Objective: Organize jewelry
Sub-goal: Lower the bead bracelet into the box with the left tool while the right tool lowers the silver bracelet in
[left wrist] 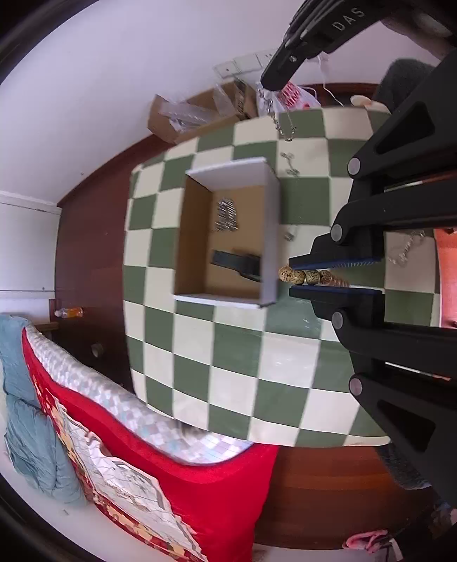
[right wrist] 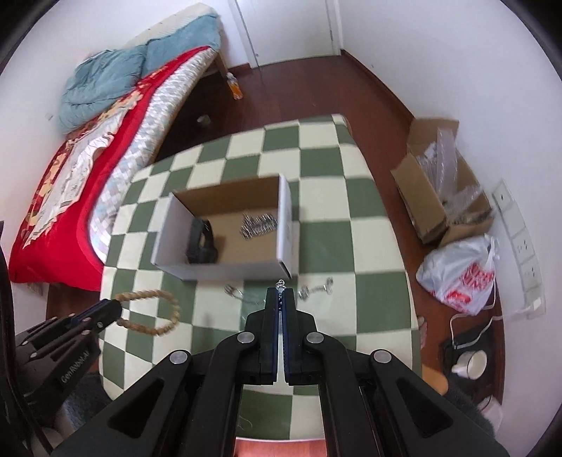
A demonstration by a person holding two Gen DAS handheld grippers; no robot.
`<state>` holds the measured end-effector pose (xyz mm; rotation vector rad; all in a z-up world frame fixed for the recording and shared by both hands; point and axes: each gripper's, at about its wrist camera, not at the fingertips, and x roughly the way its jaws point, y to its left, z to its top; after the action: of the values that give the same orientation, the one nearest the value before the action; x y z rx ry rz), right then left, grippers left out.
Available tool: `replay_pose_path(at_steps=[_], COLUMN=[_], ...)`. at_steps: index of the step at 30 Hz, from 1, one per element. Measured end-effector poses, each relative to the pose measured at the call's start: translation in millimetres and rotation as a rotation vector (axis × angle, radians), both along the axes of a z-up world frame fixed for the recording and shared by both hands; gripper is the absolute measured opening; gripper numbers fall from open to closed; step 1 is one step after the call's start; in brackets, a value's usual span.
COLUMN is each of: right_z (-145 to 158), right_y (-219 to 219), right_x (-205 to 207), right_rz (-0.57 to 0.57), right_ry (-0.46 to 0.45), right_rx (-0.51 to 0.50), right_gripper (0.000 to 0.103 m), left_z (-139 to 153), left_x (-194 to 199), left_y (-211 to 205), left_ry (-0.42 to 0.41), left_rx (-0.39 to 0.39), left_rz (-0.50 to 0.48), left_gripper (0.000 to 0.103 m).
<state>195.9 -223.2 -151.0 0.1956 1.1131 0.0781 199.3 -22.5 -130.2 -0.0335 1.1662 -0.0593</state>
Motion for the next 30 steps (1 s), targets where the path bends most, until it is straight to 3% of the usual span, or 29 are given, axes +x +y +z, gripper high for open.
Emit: replay_pose_path(at_steps=[6, 12, 19, 25, 30], right_z=[36, 45, 8, -26, -39], right_y=[7, 15, 28, 33, 33], right_x=[24, 63, 109, 129, 138], right_rz=[0.022, 0.036, 0.056, 0.080, 0.082], right_ry=[-0.060, -0.058, 0.034, 0.107, 0.147], right_rx=[0.011, 0.032, 0.020, 0.010, 0.021], right_gripper=[0.001, 0.001, 0.002, 0.002, 0.002], left_z=[11, -1, -31, -39, -31], left_x=[35, 77, 111, 124, 131], left_y=[0, 3, 9, 18, 19], left_ry=[0.025, 0.090, 0.162, 0.189, 0.157], left_rx=[-0.056, -0.079, -0.061, -0.081, -0.029], left_rz=[-0.028, -0.045, -0.038, 0.000, 0.014], left_gripper=[0.006, 0.006, 0.006, 0.007, 0.017])
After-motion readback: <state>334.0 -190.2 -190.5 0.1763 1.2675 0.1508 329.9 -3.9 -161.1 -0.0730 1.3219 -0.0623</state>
